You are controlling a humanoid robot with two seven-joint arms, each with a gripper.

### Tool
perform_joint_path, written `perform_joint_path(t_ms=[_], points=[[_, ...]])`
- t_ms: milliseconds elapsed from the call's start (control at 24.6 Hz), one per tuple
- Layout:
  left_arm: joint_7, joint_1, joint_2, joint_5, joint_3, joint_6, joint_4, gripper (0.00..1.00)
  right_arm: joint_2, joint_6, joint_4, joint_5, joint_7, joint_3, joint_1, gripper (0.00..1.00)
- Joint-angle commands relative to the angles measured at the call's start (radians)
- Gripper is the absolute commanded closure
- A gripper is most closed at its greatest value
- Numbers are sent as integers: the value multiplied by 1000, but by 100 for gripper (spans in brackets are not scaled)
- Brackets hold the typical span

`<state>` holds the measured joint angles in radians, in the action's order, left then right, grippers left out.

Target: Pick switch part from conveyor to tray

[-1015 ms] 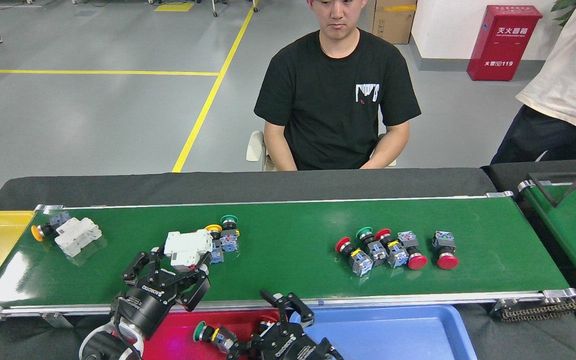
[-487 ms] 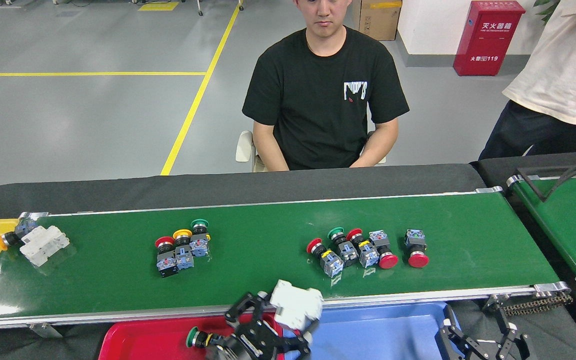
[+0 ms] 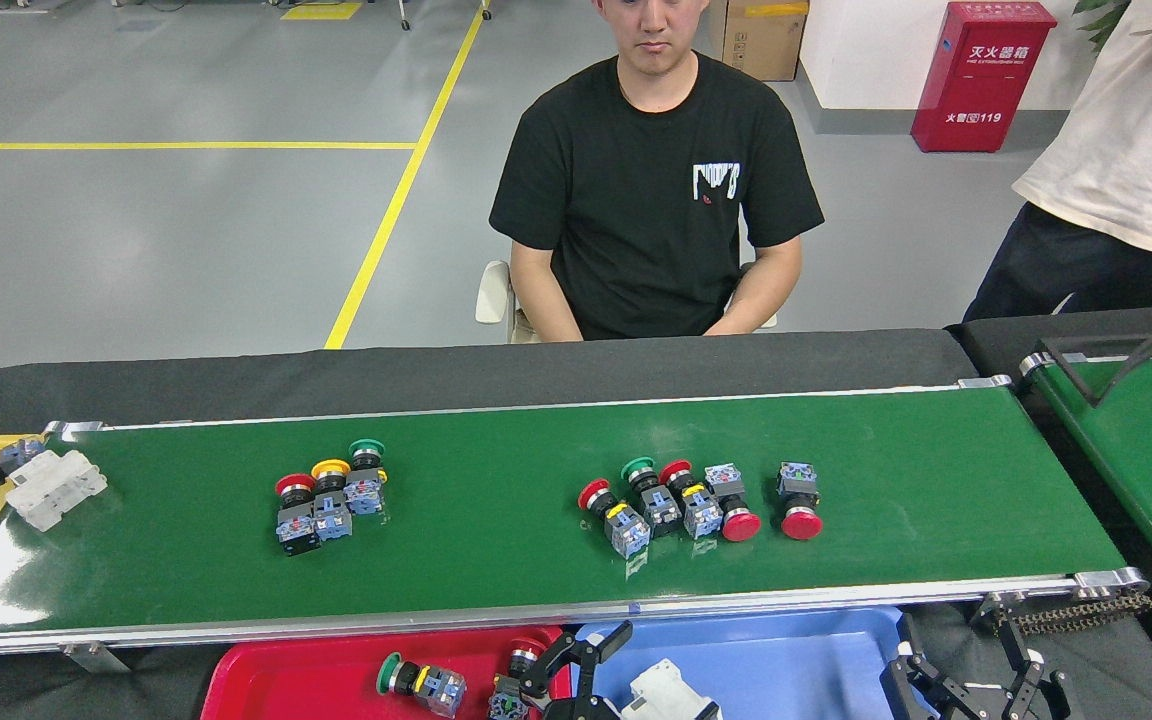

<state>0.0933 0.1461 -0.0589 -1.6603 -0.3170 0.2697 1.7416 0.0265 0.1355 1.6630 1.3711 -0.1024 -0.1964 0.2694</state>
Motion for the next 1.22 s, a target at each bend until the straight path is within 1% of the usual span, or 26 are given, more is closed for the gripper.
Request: perform_joint_path(t_ms=[0,81,162,203,244,325,365,446,609,649,731,812,852,933,1015,1055,1096,1136,1177], points=[[-32,9,-1,7,145,-43,21,0,-10,9,15,0,7,20,-26,2],[-72,23,13,20,368,-30,13,0,-8,-1,15,0,18,123,-70,2],[-92,20,28,45,559,3,-8,0,0,-17,14,2,84,210,-122,2],[-92,20,41,45,621,23,-27,0,0,-30,12,8,113,229,-138,2],[-92,21,56,48,691,65,-57,0,4,-53,8,16,141,255,-157,2],[-92,20,70,63,768,141,-105,0,6,-108,1,31,153,322,-184,2],[-92,20,70,71,786,168,-123,0,4,-142,-15,36,153,351,-194,2],[-92,20,73,77,796,181,-140,0,4,-192,-58,39,155,393,-228,2],[-84,-3,85,80,797,187,-160,0,12,-203,-126,62,158,425,-292,2],[-83,-16,91,85,796,189,-177,0,21,-203,-144,63,158,425,-309,2],[-81,-72,123,94,788,191,-234,0,43,-203,-193,66,159,433,-352,2],[-81,-125,160,93,786,191,-292,0,58,-203,-242,66,167,465,-392,2],[-80,-155,179,93,777,191,-329,0,75,-203,-284,66,170,482,-427,2],[-78,-211,199,93,753,189,-395,0,124,-206,-404,71,171,496,-515,2],[-78,-260,217,93,740,191,-471,0,133,-206,-528,74,170,503,-601,2],[-78,-278,223,93,733,191,-498,0,133,-206,-565,71,167,506,-624,4],[-78,-309,234,93,710,191,-531,0,133,-205,-605,69,164,512,-650,11],[-78,-335,243,94,685,189,-562,0,135,-200,-626,69,164,517,-661,27],[-78,-349,246,94,676,189,-583,0,135,-195,-631,69,164,522,-664,45]])
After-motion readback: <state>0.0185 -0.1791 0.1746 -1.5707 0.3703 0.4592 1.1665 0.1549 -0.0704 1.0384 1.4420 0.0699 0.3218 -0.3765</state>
